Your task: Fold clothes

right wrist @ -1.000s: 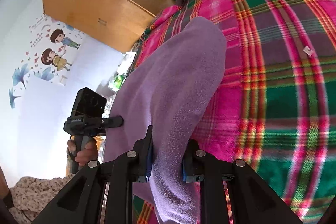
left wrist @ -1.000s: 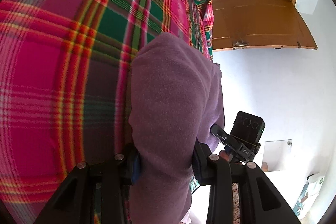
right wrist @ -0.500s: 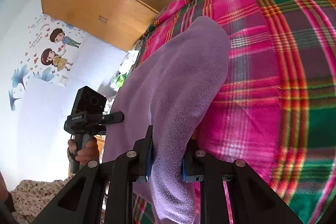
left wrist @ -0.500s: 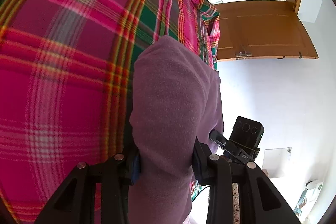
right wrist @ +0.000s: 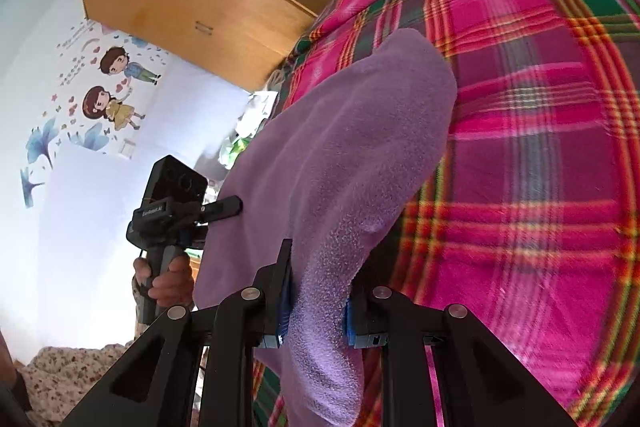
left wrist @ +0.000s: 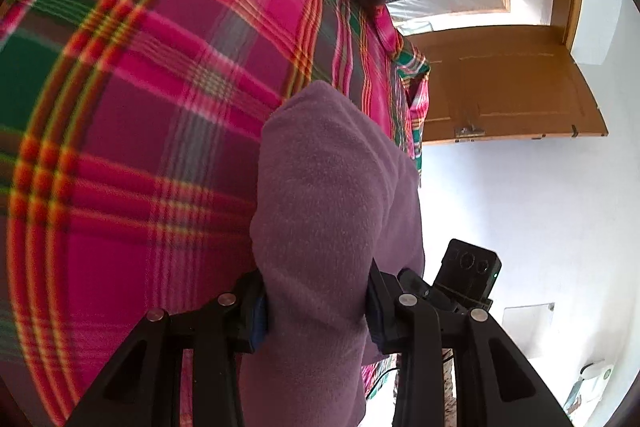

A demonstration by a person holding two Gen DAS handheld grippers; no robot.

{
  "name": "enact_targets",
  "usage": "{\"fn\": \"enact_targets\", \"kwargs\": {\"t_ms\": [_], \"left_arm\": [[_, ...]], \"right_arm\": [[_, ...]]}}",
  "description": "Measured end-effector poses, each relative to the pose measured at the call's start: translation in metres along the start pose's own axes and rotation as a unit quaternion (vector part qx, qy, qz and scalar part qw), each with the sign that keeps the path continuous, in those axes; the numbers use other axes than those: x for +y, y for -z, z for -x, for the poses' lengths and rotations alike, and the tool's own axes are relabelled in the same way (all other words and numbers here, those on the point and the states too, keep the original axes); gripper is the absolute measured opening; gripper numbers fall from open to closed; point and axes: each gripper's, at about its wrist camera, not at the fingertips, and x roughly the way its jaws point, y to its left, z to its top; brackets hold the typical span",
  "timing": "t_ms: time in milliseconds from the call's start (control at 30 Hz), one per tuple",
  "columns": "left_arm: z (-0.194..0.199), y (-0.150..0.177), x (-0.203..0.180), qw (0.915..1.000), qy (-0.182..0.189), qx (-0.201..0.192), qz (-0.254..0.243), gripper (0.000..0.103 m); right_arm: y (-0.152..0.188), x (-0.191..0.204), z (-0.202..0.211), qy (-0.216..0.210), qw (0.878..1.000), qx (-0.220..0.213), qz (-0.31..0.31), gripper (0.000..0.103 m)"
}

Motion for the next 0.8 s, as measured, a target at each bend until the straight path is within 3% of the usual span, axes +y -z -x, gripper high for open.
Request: {"fn": "enact_targets", "kwargs": {"t_ms": [800], "left_arm": [[0.041,-0.039,0.03,0.9985,-0.011,-0.051,0.019,0.04]], "right_arm": [[-0.034,0.016,-0.049,-0.015,1.0,-0.004,0.005,0.021]]}}
